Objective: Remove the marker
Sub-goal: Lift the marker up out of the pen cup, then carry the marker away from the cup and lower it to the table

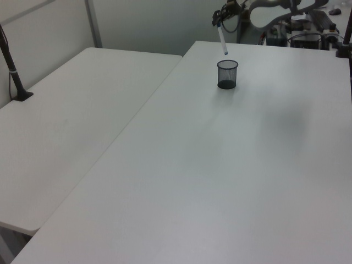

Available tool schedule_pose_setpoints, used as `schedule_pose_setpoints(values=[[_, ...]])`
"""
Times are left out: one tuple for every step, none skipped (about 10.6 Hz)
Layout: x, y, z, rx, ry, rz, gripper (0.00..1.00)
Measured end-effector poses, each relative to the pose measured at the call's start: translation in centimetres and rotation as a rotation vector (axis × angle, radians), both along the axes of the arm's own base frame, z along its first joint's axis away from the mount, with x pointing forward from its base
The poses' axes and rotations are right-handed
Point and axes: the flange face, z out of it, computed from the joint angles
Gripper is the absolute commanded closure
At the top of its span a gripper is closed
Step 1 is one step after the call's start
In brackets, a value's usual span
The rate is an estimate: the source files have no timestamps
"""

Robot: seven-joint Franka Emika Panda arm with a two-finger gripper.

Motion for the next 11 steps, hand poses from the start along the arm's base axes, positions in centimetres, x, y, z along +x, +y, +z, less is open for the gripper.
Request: schedule_pose_setpoints(values=[[0.1, 1.4, 0.2, 0.016, 0.045, 0.012, 0.99], [0.3, 3.1, -0.1, 0.029, 0.091, 0.029, 0.99], [0.6, 4.9, -0.7, 0.044, 0.143, 0.049, 0.99], [0.8, 6.8, -1.3, 0.057, 0.197, 0.079, 0.99], [1.0, 8.8, -2.1, 0.060, 0.256, 0.123, 0.99], [1.0, 10.6, -2.8, 0.056, 0.315, 0.174, 0.99], [1.0, 12.3, -3.7, 0.046, 0.372, 0.232, 0.99], [0.8, 13.9, -4.8, 0.037, 0.433, 0.289, 0.99], [0.7, 15.7, -6.3, 0.031, 0.495, 0.339, 0.98], [0.6, 17.3, -8.1, 0.025, 0.541, 0.381, 0.97], [0.7, 18.4, -9.9, 0.022, 0.573, 0.409, 0.97]])
